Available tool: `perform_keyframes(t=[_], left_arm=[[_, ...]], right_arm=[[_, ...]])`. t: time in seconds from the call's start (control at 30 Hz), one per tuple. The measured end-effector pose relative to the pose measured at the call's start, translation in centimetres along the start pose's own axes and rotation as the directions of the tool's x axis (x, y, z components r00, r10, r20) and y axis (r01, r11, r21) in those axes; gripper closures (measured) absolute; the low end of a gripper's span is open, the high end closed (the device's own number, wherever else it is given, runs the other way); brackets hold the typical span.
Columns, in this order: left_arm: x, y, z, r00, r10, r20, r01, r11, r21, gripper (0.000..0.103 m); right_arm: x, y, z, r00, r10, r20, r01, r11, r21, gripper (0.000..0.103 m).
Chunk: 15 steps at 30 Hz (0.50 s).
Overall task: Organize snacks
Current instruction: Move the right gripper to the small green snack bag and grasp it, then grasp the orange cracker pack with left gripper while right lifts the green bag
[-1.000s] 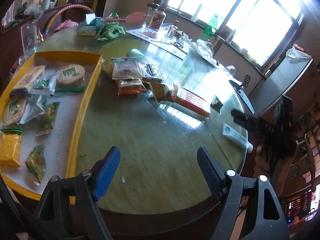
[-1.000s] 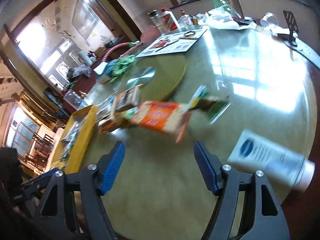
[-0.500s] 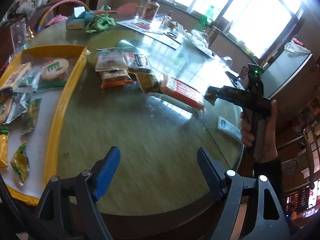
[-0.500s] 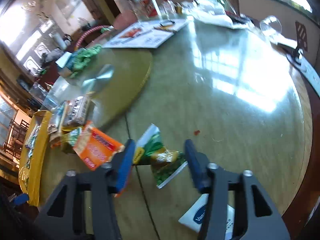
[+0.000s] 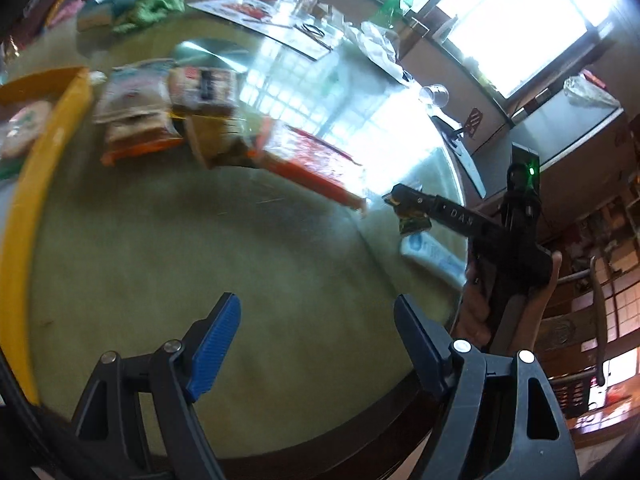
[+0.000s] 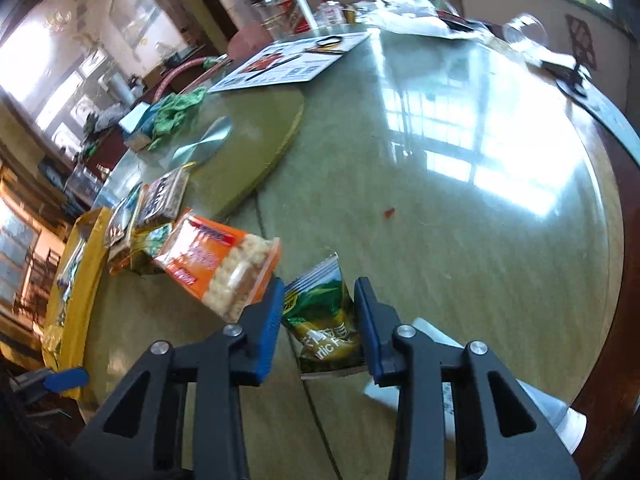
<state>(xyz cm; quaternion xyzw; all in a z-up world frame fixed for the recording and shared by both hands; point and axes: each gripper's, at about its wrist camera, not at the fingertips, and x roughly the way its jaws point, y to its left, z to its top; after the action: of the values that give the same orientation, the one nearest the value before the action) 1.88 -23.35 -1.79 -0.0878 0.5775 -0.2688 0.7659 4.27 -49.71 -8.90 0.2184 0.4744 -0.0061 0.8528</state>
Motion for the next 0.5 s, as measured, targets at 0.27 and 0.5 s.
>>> perform_keyframes(t=[0.27,0.5], left_arm=[[0.9,0.1,0.0,1.000,-0.004,-0.019,0.003,0.999,-0.047,0.024],[-0.5,2.4,-0.6,1.000,0.013,0.014,-0.011,0.995,-0.103,0.024]], right_arm=[[-1.9,-0.9,1.2,0.990,0.120,0.070,-0.126,0.989,0.078,0.058],[1.0,4.2,4.8,0.982,0.190,-0.008,-0.190,0.982,-0.018,0.058]])
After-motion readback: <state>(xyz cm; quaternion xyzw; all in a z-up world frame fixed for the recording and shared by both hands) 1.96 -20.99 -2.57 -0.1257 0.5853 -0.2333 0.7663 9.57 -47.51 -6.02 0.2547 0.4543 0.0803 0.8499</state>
